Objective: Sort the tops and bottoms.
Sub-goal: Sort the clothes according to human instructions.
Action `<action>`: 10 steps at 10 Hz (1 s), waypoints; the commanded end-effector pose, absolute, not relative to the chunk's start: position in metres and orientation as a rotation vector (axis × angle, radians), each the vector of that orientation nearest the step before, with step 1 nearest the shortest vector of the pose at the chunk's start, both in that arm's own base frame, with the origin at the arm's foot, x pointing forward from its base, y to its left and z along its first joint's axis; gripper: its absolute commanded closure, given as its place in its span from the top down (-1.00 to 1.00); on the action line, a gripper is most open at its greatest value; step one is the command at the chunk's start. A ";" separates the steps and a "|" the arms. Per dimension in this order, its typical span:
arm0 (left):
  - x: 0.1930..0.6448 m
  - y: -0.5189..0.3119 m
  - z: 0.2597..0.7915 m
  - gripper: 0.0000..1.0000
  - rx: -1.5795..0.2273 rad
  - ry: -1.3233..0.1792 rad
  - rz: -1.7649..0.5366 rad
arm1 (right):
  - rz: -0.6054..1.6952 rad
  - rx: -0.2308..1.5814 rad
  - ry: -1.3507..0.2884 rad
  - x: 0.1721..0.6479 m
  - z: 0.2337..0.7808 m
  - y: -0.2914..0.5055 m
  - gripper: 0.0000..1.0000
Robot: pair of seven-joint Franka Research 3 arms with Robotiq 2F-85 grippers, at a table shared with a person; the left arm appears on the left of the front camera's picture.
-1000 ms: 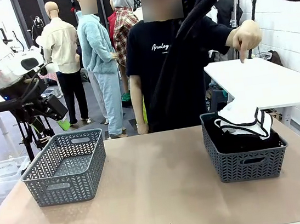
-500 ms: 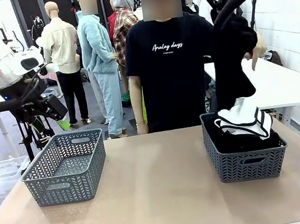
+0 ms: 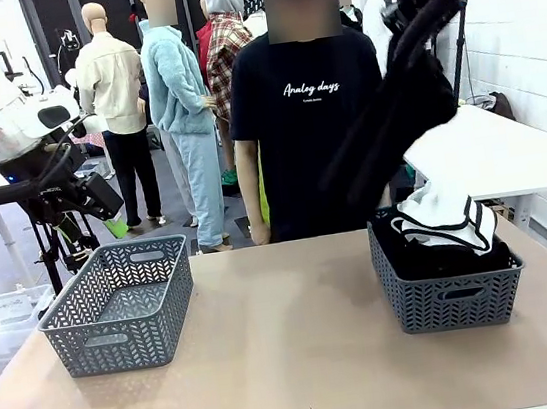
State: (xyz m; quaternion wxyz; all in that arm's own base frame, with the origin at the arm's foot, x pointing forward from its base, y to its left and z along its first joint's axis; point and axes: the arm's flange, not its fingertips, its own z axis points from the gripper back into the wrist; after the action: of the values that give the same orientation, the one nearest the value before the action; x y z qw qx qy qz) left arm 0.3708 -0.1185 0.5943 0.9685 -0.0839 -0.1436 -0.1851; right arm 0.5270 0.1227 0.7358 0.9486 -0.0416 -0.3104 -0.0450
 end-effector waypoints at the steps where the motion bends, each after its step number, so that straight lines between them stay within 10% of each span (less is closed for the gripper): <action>1: 0.371 -0.115 0.594 1.00 -0.176 -0.291 -0.387 | -0.115 -0.126 -0.598 0.514 0.724 0.092 -1.00; 10: 0.371 -0.115 0.594 1.00 -0.176 -0.291 -0.387 | -0.032 -0.299 -0.173 0.517 0.552 0.139 -1.00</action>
State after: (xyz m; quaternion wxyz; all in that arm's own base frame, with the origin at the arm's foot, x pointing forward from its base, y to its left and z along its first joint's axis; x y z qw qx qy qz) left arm 0.3708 -0.1188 0.5942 0.9685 -0.0837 -0.1434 -0.1854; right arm 0.5102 0.1426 0.5383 0.9892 -0.1229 -0.0795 0.0073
